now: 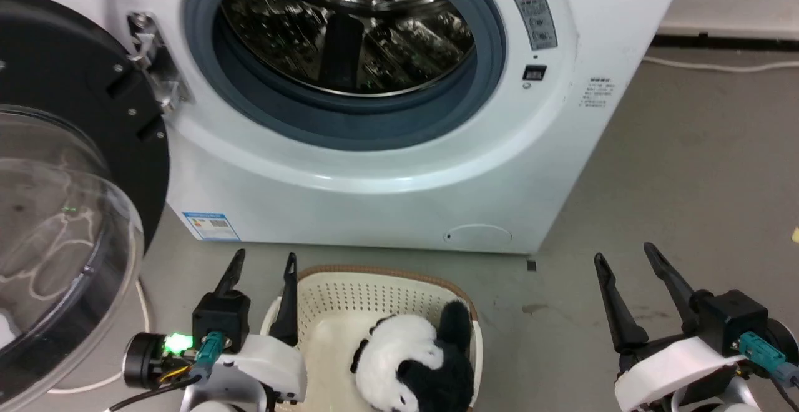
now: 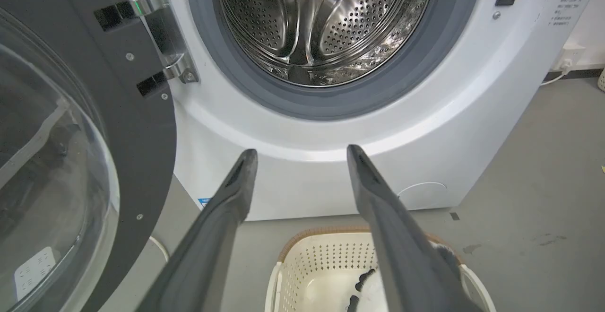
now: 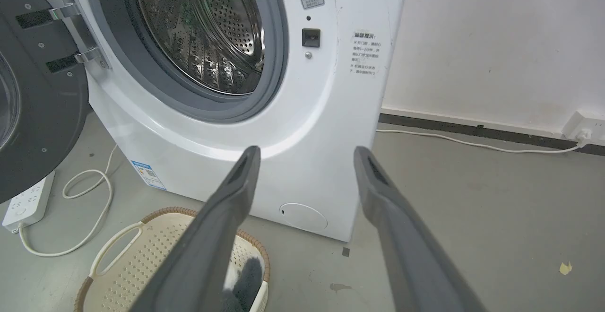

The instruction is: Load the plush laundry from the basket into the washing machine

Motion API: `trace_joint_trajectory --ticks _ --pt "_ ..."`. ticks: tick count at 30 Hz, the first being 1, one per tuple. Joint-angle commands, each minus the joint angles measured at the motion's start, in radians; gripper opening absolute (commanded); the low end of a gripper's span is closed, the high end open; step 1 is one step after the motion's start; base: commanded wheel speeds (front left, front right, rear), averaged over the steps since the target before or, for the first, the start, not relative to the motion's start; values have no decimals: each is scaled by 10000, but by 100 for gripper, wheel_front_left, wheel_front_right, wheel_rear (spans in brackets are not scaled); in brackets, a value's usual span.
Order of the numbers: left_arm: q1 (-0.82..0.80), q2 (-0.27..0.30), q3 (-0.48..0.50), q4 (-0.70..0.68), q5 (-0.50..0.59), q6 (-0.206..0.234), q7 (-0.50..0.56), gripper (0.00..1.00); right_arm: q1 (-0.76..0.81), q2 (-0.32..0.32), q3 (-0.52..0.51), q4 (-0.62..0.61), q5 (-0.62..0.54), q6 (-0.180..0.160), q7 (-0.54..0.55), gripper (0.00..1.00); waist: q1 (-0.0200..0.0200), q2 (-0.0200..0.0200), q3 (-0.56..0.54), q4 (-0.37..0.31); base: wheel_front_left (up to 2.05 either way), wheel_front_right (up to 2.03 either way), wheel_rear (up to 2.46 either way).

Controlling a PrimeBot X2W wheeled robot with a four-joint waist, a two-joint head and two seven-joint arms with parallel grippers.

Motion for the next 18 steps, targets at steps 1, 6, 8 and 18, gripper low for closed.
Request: trace_joint_trajectory --ticks 1,6,8,18 --pt "-248 30 -94 158 -92 -62 -100 100 -171 0 -27 -65 104 -2 -102 100 -1 -1 196 -111 0 0 0" --pt "-778 33 -290 1161 -216 -200 -177 100 -342 0 -10 -108 312 -3 -249 100 -1 -1 773 -347 0 0 0" --pt "-979 30 -406 1433 -218 -264 -215 100 -384 0 -1 -115 372 -3 -290 100 -1 -1 933 -410 0 0 0" --pt "-1931 82 -889 2989 -197 -439 -454 100 -661 1 51 -208 679 -4 -499 100 -1 -1 1723 -731 0 0 0"
